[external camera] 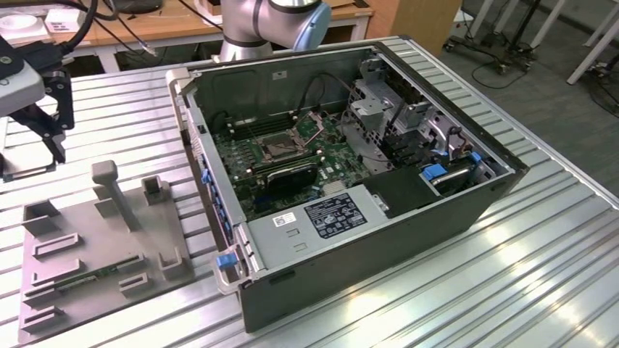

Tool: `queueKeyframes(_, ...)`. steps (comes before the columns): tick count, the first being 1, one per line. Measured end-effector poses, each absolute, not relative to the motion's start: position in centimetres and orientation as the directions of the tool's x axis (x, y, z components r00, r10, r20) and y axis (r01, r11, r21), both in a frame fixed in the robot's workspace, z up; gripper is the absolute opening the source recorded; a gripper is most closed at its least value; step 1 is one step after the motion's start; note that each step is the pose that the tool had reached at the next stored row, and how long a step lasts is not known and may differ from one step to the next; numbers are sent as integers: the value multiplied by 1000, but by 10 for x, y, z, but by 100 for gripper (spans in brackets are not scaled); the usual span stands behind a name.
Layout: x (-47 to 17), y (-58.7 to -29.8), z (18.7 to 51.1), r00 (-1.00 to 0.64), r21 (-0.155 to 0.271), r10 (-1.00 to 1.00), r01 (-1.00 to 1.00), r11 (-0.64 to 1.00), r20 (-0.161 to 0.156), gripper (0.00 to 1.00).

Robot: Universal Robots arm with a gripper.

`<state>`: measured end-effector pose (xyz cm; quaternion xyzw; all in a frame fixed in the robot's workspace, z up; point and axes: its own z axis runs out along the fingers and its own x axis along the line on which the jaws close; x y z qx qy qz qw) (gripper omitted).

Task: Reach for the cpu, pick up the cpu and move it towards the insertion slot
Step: 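Pick up the cpu and move it towards the insertion slot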

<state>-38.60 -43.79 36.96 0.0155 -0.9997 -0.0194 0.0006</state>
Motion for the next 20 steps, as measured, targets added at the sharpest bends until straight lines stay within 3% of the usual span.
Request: queueKeyframes(20, -377, -438, 368, -1000, 39, -31, -31, 999, 1, 55)
